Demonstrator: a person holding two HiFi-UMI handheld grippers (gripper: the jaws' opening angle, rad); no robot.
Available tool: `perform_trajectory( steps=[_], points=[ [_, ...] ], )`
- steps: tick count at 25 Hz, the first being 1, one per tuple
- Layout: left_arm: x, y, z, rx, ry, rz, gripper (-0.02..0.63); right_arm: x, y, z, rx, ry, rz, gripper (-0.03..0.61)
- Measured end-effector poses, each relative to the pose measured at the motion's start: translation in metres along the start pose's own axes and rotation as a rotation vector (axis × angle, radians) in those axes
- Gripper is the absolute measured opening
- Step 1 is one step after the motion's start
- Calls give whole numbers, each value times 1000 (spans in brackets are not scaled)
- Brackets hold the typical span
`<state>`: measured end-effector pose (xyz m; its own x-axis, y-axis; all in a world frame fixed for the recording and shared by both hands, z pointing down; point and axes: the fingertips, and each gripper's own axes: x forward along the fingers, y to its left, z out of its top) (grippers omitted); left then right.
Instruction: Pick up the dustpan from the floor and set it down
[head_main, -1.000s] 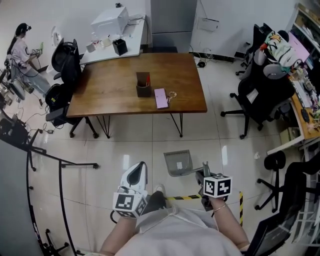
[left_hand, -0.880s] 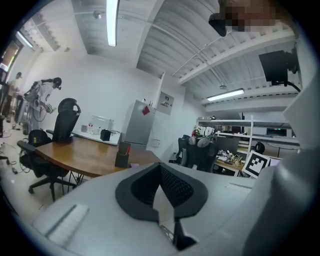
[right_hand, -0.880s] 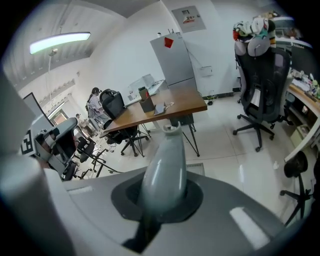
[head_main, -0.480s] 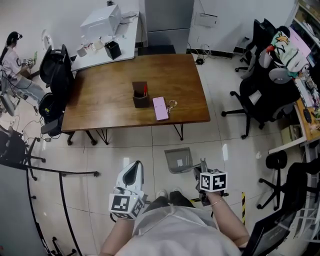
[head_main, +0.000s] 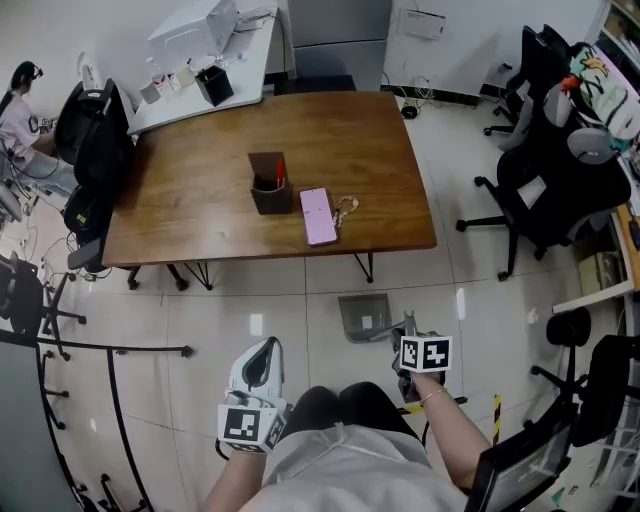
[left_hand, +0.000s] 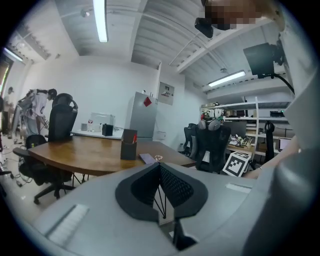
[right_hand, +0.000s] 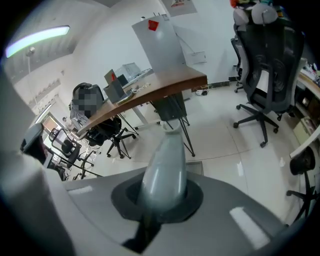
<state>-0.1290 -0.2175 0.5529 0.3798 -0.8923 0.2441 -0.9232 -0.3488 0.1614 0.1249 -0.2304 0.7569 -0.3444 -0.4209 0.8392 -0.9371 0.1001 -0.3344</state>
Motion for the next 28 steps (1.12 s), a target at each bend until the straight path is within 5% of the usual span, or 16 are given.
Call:
perform_trajectory(
  steps=[6, 11, 12, 14, 15, 18, 23, 28],
  points=[
    [15, -5, -51, -26, 46, -11, 12, 44, -22, -20, -34, -10, -43, 6],
    [14, -5, -49, -33, 40, -17, 12, 43, -37, -32, -42, 26, -128, 17],
    [13, -5, -48, -27, 37, -20, 11, 43, -40, -36, -45, 55, -146, 69],
    [13, -10, -42, 14, 31, -31, 12, 45, -40, -39, -40, 92, -142, 350],
    [13, -14, -35, 37, 27, -39, 12, 46, -39, -39, -34, 103, -134, 434],
    [9, -27, -14, 65, 14, -70, 12, 41, -43, -38, -61, 97, -168, 584],
    [-5, -34, 11, 69, 17, -90, 12, 6, -47, -35, -62, 75, -228, 584],
    [-30, -27, 38, 57, 29, -97, 12, -52, -10, -18, -47, 8, -178, 574]
  ],
)
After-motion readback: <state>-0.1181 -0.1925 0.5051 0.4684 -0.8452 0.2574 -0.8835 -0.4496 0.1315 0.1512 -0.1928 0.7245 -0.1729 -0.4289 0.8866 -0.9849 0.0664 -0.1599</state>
